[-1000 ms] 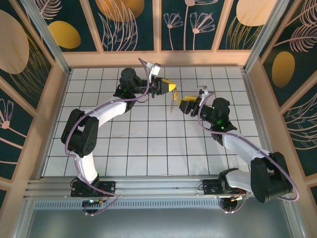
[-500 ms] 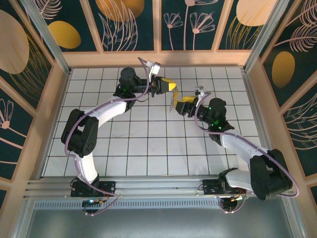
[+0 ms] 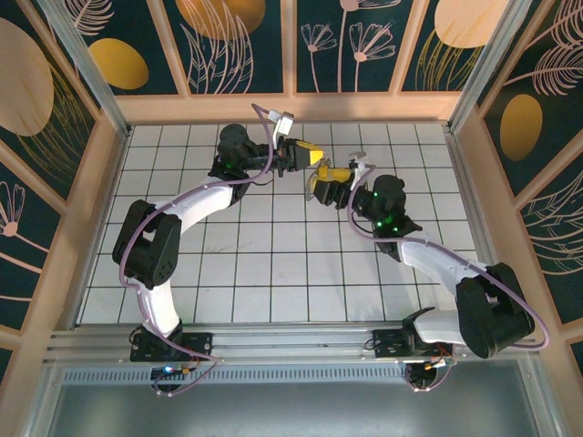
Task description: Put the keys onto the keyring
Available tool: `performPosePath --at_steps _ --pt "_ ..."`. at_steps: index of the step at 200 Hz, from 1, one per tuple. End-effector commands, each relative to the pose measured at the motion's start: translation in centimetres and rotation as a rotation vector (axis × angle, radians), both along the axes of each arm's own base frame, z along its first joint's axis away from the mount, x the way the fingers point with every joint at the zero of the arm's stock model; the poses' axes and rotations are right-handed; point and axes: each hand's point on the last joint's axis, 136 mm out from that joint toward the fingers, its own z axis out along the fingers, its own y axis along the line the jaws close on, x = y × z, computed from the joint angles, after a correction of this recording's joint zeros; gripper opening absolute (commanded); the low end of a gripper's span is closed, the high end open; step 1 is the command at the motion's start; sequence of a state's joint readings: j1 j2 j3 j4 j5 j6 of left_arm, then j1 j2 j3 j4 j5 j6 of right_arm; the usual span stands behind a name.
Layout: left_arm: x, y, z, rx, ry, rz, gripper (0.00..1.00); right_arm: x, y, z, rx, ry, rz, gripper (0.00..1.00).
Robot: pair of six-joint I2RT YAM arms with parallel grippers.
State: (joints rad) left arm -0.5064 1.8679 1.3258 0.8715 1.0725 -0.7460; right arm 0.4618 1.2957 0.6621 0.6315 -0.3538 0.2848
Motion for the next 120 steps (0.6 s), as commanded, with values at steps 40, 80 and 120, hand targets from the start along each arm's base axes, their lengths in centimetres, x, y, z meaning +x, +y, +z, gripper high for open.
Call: performPosePath --at_steps 40,80,120 --pt "0.4 -0.1 0.8 -0.032 -0.036 0.008 0.0 1.9 -0.8 2.8 0.0 -0.113 -0.112 0.69" --pt "0.8 -0.2 0.5 -0.032 -0.028 0.017 0.0 1.6 -1.0 2.4 -0.025 -0.113 -0.114 0.63" --pt "1.3 -0.3 0.6 -0.036 -0.023 0.041 0.0 1.0 -2.1 2.0 -0.05 -0.124 -0.156 0.64"
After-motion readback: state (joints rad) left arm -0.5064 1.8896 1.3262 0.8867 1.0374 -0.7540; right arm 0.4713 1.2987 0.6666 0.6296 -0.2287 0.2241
